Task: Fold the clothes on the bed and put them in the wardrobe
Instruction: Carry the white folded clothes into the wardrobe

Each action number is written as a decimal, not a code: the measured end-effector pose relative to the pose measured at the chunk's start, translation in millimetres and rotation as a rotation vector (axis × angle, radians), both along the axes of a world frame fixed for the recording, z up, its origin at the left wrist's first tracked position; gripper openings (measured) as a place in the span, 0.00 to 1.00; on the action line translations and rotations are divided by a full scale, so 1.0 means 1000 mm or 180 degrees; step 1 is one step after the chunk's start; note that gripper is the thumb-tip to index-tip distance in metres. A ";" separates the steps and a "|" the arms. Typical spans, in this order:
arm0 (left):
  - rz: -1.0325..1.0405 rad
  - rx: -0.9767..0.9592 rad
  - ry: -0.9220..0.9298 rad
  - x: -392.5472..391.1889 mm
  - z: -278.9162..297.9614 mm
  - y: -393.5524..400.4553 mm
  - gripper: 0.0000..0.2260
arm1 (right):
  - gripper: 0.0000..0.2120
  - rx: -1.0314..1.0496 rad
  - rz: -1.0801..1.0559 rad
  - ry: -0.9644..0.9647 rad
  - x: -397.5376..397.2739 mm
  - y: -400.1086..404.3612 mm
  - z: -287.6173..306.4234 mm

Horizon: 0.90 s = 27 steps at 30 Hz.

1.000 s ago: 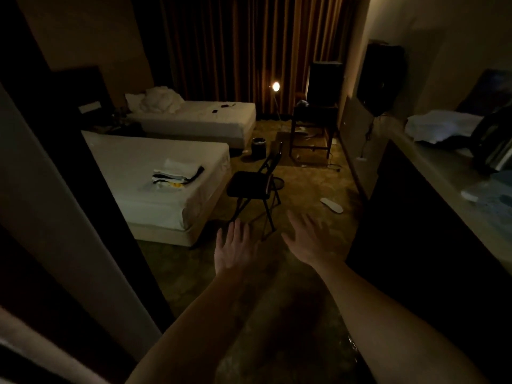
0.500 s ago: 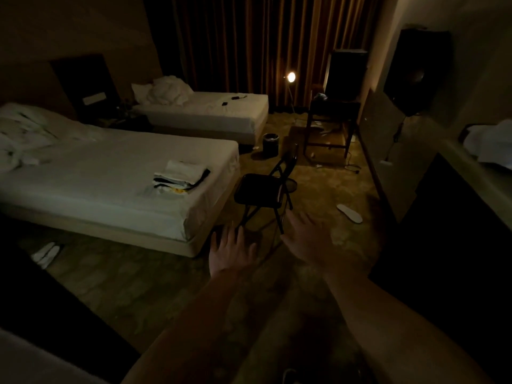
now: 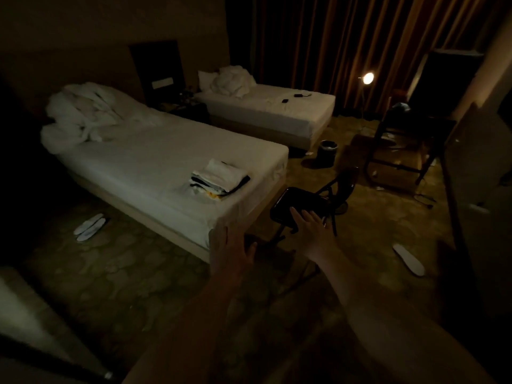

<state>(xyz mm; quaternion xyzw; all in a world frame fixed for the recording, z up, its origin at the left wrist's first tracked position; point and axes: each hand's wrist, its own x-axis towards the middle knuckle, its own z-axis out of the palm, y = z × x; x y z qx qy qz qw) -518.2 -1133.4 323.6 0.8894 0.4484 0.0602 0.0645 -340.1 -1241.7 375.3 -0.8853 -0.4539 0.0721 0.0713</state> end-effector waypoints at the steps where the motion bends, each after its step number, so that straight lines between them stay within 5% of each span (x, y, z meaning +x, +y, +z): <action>1: 0.0091 -0.0001 0.0030 0.006 -0.005 0.012 0.39 | 0.34 -0.0007 0.0051 0.0031 0.009 0.013 -0.001; 8: 0.0175 0.0119 0.0477 0.037 -0.001 0.077 0.29 | 0.33 0.0008 0.0397 0.0191 0.060 0.106 -0.014; 27: 0.0811 -0.0127 0.0446 0.135 -0.029 0.351 0.30 | 0.32 -0.0127 0.0779 0.0118 0.181 0.414 -0.031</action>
